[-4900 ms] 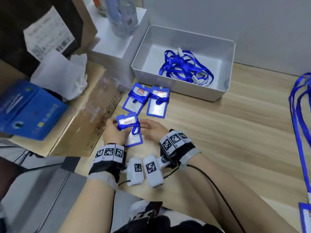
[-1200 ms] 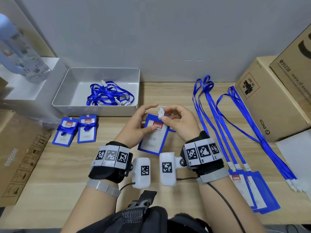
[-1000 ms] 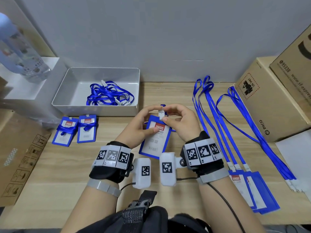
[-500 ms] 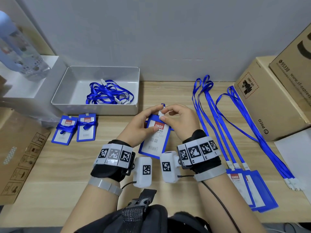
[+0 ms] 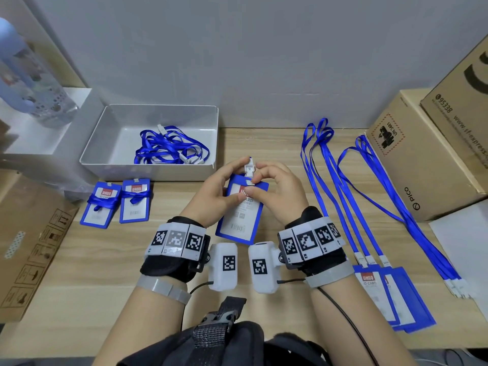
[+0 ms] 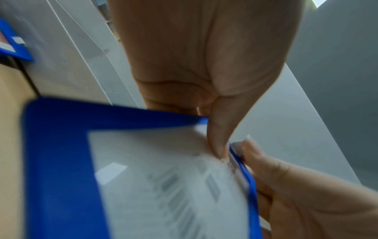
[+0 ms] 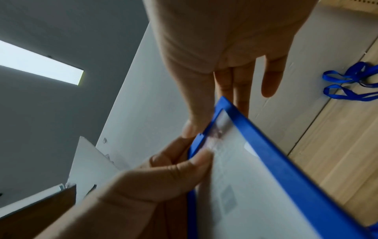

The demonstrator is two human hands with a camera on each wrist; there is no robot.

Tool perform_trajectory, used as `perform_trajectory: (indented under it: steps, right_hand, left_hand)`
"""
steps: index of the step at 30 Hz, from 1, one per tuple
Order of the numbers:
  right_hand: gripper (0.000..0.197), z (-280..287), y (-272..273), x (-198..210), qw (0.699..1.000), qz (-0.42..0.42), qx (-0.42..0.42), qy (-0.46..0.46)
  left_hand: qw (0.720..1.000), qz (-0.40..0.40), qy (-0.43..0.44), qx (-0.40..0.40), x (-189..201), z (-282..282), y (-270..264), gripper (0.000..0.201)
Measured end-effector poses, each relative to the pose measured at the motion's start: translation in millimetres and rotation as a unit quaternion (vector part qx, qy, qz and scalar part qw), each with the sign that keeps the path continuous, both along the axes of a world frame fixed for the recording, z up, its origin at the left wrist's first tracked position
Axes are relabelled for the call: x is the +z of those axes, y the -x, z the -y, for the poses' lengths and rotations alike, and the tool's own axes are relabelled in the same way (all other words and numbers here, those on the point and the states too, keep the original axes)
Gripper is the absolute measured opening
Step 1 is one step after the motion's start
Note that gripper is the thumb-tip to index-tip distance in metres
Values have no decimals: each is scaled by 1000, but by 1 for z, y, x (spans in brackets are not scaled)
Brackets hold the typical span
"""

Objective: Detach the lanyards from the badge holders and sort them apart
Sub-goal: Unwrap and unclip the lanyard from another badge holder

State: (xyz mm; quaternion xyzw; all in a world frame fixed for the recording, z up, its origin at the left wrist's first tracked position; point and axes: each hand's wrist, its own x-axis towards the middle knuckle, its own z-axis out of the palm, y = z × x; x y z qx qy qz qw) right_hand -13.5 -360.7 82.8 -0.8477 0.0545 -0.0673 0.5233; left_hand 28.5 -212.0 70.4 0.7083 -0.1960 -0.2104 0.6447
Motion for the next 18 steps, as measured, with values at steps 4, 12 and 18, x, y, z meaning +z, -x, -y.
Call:
perform_trajectory:
  steps: [4,12,18]
  right_hand:
    - [8,0,-3,3,998,-17,-27,-46]
    - [28,2,-2,5,991,-36,-15,-127]
    - [41,1,1,11,987,-50,39,-149]
  left_hand:
    - [1000,4,12,-16,0,2,3,68]
    - [999,28,9,-19,5,1,4,65]
    - [999,11,-8,30,0,-3,1,71]
